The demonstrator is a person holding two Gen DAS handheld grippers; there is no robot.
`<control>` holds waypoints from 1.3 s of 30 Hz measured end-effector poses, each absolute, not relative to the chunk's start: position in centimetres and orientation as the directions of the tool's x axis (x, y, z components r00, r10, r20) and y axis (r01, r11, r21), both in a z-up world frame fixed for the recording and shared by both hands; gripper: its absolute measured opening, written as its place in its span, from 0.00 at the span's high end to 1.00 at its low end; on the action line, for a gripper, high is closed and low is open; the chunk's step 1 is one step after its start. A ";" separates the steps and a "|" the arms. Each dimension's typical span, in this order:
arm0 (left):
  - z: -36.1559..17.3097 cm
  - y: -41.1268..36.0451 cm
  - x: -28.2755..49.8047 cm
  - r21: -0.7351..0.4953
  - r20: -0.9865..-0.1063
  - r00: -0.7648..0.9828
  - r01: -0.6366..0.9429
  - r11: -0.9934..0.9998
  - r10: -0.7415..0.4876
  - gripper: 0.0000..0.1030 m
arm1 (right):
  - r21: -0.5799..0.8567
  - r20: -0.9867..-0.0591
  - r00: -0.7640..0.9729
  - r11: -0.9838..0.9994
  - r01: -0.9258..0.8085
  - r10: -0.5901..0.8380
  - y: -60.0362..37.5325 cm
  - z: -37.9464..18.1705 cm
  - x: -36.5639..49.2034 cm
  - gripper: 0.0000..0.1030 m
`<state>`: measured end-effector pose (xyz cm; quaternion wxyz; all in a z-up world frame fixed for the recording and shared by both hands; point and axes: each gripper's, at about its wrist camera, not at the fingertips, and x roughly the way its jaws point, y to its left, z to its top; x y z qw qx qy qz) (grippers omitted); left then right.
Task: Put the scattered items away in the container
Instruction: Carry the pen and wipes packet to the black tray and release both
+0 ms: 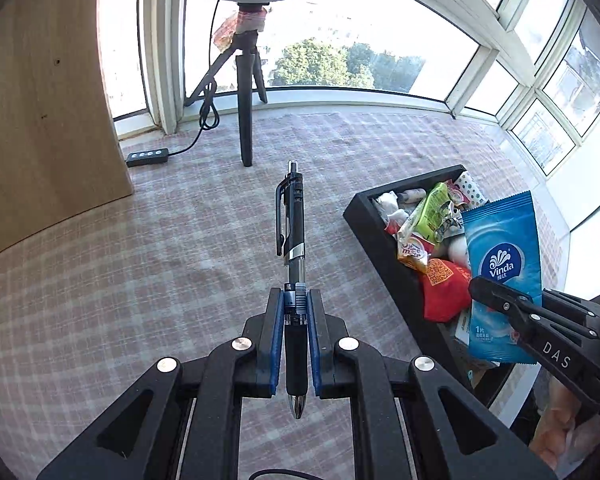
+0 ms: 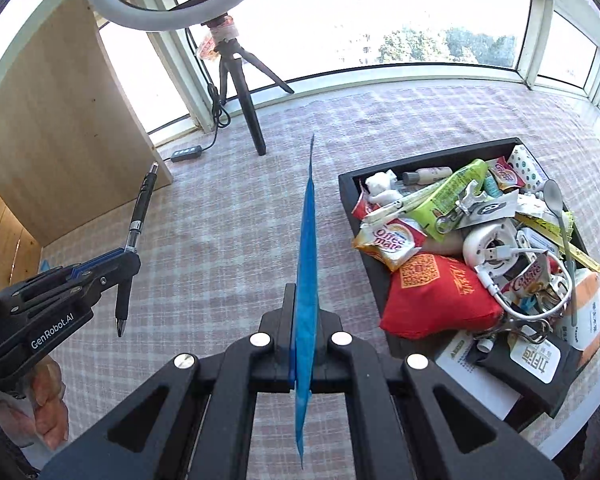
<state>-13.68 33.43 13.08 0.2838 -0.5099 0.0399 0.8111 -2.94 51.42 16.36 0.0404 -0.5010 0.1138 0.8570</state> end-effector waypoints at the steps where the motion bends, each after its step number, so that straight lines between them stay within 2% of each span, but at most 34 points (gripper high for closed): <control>1: 13.2 35.3 -13.2 -0.228 -0.850 -0.309 -0.517 -0.825 0.428 0.90 | 0.153 -0.867 -0.497 -0.967 -0.202 -0.033 52.7 17.3 -2.6 0.97; 11: 14.2 49.3 -10.1 -0.215 -0.852 -0.244 -0.643 -0.735 0.463 0.90 | 0.161 -0.866 -0.499 -0.927 -0.339 0.032 65.1 17.5 -0.1 0.97; 20: 14.4 55.9 -9.8 -0.166 -0.863 -0.236 -0.703 -0.692 0.446 0.90 | 0.198 -0.869 -0.494 -0.899 -0.390 0.023 70.3 16.6 1.0 0.97; 21: 14.4 56.4 -9.9 -0.161 -0.865 -0.237 -0.704 -0.692 0.442 0.89 | 0.208 -0.868 -0.496 -0.901 -0.382 0.009 70.4 16.5 0.9 0.97; 22: 14.3 56.8 -10.1 -0.154 -0.869 -0.240 -0.700 -0.697 0.433 0.84 | 0.219 -0.865 -0.501 -0.901 -0.373 -0.002 70.5 16.5 0.7 0.97; 23: 14.2 57.2 -10.3 -0.151 -0.872 -0.239 -0.698 -0.700 0.426 0.78 | 0.223 -0.864 -0.503 -0.902 -0.370 -0.008 70.6 16.5 0.5 0.91; 24: 14.2 57.4 -10.3 -0.150 -0.871 -0.240 -0.702 -0.696 0.429 0.65 | 0.221 -0.868 -0.496 -0.901 -0.373 -0.008 70.7 16.5 0.3 0.83; 25: 14.4 57.5 -10.3 -0.144 -0.867 -0.248 -0.707 -0.692 0.433 0.62 | 0.219 -0.869 -0.495 -0.897 -0.383 -0.001 70.8 16.6 0.2 0.63; 26: 14.5 57.5 -10.3 -0.136 -0.865 -0.255 -0.710 -0.691 0.432 0.63 | 0.218 -0.861 -0.509 -0.897 -0.385 0.009 70.9 16.9 0.2 0.53; 39: 15.0 52.7 -11.9 -0.137 -0.864 -0.286 -0.660 -0.739 0.416 0.63 | 0.220 -0.833 -0.552 -0.891 -0.397 0.041 70.5 18.3 0.8 0.53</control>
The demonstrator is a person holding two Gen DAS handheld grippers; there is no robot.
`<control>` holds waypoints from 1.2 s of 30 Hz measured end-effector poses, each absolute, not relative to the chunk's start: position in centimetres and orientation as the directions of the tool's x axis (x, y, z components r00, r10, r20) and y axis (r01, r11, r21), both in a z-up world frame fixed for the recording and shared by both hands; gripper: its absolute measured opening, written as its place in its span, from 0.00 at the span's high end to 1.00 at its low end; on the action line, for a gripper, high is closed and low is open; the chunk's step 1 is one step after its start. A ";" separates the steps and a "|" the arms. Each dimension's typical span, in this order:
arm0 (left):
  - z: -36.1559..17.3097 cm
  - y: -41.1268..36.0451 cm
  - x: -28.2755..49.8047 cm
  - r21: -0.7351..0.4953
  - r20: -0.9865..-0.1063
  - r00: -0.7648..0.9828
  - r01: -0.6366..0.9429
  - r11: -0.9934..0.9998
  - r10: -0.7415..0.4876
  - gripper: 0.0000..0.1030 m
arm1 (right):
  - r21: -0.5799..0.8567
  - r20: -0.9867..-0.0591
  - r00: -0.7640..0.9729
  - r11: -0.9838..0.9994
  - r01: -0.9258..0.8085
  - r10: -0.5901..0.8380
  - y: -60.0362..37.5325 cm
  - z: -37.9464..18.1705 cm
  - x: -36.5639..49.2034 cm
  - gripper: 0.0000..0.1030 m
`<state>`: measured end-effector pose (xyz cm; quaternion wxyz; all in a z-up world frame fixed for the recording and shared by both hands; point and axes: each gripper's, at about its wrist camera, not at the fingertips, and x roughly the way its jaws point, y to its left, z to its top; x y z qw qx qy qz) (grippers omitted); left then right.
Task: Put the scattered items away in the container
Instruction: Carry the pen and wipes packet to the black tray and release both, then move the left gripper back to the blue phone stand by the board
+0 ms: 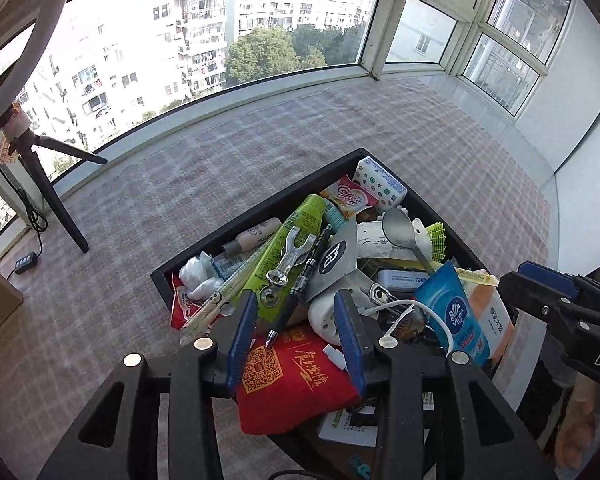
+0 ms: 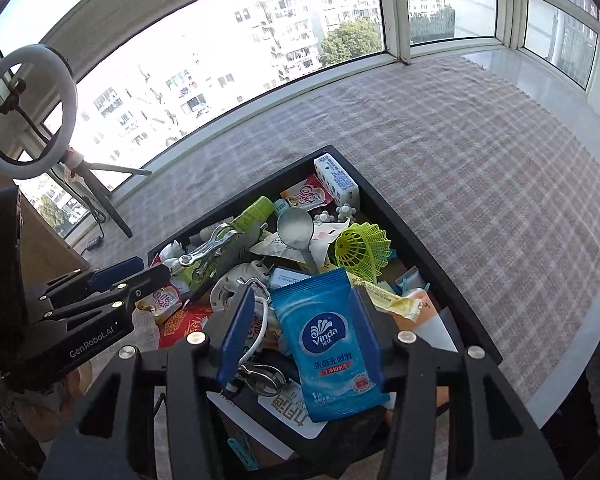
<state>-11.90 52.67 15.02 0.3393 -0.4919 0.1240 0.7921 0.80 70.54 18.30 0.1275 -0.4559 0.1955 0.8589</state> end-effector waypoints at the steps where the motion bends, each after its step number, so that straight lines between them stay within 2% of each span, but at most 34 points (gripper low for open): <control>1: 15.0 51.8 -12.1 -0.140 -0.864 -0.289 -0.649 -0.747 0.413 0.63 | 0.220 -0.831 -0.555 -0.893 -0.393 0.040 70.1 18.4 0.8 0.53; 8: 15.2 43.1 -14.3 -0.133 -0.869 -0.333 -0.555 -0.822 0.365 0.63 | 0.201 -0.826 -0.562 -0.912 -0.358 0.038 65.3 19.3 0.2 0.53; 15: 14.9 30.5 -17.2 -0.086 -0.875 -0.405 -0.407 -0.910 0.264 0.63 | 0.188 -0.803 -0.595 -0.936 -0.299 0.029 57.5 19.9 -1.1 0.53; 25: 12.8 10.2 -21.5 -0.095 -0.894 -0.432 -0.068 -0.993 0.115 0.63 | 0.180 -0.818 -0.573 -0.967 -0.179 -0.047 45.7 18.0 -4.8 0.53; 36: 8.9 -8.1 -25.2 -0.098 -0.921 -0.389 0.277 -0.956 -0.019 0.63 | 0.139 -0.836 -0.540 -0.989 -0.047 -0.092 36.7 16.6 -7.8 0.53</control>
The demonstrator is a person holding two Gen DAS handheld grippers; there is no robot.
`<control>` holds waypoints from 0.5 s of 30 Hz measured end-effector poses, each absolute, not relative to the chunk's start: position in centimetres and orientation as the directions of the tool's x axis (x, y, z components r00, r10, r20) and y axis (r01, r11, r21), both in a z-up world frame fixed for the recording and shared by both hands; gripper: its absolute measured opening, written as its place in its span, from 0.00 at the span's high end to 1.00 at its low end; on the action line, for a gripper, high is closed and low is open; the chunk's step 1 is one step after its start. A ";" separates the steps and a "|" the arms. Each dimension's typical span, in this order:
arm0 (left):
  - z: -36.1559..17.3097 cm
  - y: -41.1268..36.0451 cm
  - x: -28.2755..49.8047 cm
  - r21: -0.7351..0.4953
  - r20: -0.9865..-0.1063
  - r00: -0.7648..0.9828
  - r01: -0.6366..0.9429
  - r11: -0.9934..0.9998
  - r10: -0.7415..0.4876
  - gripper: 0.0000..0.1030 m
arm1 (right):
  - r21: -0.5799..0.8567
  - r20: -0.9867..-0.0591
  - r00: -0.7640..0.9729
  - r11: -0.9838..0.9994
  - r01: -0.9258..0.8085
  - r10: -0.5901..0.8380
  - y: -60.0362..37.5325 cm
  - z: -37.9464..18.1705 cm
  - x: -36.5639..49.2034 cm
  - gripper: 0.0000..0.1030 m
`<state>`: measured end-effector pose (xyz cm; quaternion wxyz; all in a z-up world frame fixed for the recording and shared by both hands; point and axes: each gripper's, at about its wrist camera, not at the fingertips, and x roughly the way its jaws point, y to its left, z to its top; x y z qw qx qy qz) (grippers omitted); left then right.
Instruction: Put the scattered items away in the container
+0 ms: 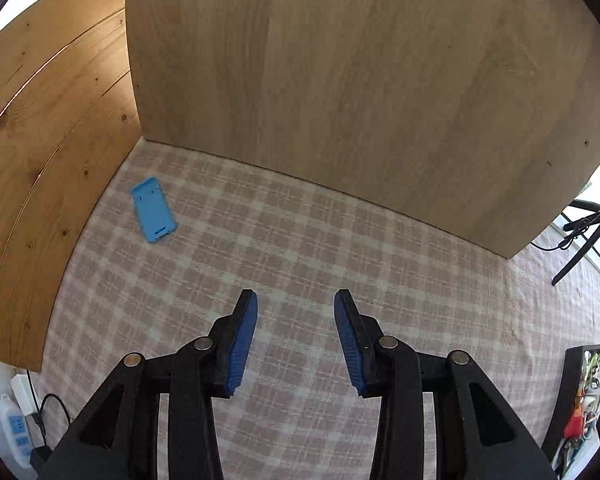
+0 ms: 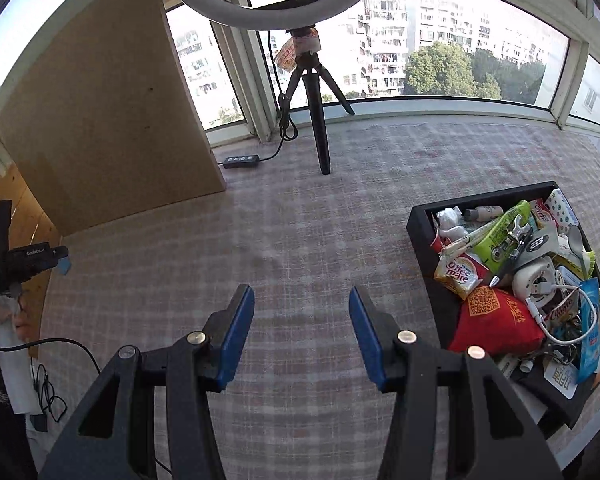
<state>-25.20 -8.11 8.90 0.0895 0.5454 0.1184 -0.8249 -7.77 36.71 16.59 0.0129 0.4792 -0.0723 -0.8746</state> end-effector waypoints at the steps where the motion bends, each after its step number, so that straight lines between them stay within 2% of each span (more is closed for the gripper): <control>1: 8.4 -9.4 -25.5 -0.091 -0.924 -0.381 0.302 -0.949 -0.032 0.63 | 0.132 -0.838 -0.539 -0.990 -0.043 -0.088 36.2 16.4 -8.0 0.53; 15: 2.6 -21.4 -31.2 -0.113 -0.952 -0.295 0.568 -0.815 -0.074 0.63 | 0.097 -0.860 -0.502 -0.995 0.021 -0.095 31.2 13.4 -10.9 0.53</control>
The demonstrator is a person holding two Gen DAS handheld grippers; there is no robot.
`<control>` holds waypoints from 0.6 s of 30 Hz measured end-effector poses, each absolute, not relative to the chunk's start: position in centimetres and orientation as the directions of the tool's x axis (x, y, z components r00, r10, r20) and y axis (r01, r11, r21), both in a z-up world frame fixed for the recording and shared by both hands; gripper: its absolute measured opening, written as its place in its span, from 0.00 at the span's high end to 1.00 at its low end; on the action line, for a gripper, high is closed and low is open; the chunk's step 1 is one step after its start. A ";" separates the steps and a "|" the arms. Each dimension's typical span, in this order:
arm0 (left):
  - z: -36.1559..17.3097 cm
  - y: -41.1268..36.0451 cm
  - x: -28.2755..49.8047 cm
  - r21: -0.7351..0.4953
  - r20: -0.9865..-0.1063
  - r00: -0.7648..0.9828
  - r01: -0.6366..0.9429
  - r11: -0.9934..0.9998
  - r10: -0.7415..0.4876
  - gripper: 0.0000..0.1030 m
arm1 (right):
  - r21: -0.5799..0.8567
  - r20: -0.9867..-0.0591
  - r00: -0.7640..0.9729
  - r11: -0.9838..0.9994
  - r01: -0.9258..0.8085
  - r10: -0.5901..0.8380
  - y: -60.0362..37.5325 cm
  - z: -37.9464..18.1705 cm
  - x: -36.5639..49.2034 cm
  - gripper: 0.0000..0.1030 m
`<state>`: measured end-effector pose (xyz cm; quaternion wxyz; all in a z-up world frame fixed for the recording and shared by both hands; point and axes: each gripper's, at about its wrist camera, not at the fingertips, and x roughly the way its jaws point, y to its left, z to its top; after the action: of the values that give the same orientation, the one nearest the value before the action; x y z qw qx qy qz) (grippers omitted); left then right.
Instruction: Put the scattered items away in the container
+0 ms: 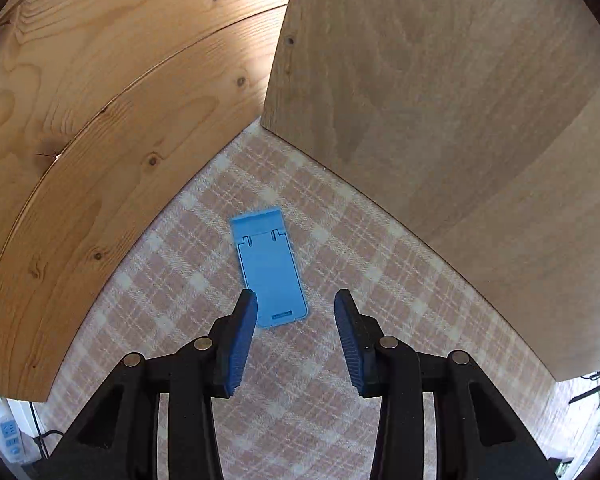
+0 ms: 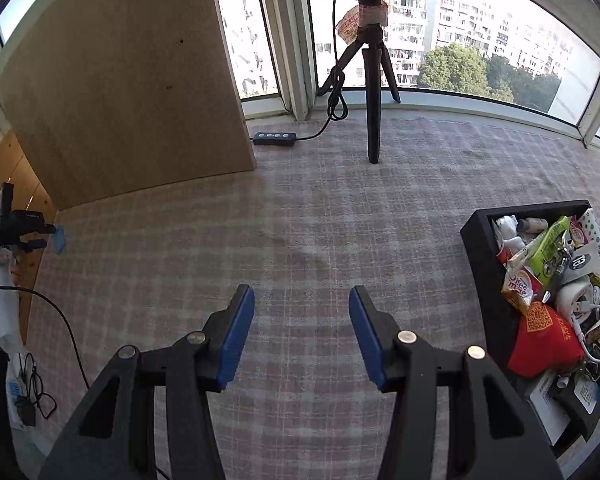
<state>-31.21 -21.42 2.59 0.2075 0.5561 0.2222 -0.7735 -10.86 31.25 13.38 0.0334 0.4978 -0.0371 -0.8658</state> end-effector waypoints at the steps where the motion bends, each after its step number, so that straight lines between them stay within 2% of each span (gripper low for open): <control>1: 2.1 -21.8 -31.5 -0.113 -0.954 -0.289 0.578 -0.808 -0.073 0.63 | 0.091 -0.860 -0.501 -0.996 0.027 -0.092 31.0 13.2 -11.0 0.53; 13: -0.3 -21.9 -33.2 -0.038 -0.965 -0.225 0.624 -0.780 -0.134 0.59 | 0.125 -0.872 -0.476 -0.992 0.010 -0.115 31.5 11.2 -13.2 0.53; 18: -1.0 -19.8 -33.3 0.105 -0.956 -0.163 0.587 -0.803 -0.244 0.58 | 0.126 -0.872 -0.477 -0.992 0.006 -0.114 31.9 11.0 -13.4 0.53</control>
<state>-33.30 -19.84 -0.98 0.2776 0.5844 0.1463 -0.7484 -13.39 31.95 10.98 0.0348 0.5103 -0.0528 -0.8577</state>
